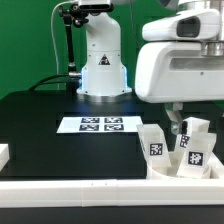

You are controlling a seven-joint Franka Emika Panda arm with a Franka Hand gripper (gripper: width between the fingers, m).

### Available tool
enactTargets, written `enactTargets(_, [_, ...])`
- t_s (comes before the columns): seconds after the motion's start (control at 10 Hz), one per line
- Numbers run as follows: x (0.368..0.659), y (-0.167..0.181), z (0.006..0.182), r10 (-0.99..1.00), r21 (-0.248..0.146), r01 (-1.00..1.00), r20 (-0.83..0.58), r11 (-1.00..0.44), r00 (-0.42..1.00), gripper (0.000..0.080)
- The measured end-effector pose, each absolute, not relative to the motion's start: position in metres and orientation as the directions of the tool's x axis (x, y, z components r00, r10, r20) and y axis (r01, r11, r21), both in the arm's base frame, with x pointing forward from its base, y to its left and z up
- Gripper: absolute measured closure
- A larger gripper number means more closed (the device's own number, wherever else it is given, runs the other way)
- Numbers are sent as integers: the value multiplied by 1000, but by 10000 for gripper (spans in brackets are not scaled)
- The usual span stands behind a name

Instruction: Assemble stool

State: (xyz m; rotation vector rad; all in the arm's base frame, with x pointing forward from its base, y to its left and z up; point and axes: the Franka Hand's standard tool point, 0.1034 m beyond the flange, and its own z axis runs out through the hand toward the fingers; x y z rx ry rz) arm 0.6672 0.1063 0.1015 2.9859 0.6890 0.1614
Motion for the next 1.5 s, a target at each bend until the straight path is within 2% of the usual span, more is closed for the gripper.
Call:
enactTargets(0.2, [665,111,100,499,98,492,77,-865,863,151])
enactTargets(0.4, [663,112,93,654,137,643,70,-754,753,151])
enactTargets(0.8, [660,100,83,806,173,793,18,-585,591,151])
enactTargets(1.2, [661,91,81,799,173,785,14,-594,601,151])
enactTargets(1.3, [661,89,81,797,173,784,14,-596,604,250])
enactTargets(1.4, [661,89,81,796,173,783,14,-598,605,384])
enactTargets(1.5, [661,89,81,790,170,777,14,-606,613,384])
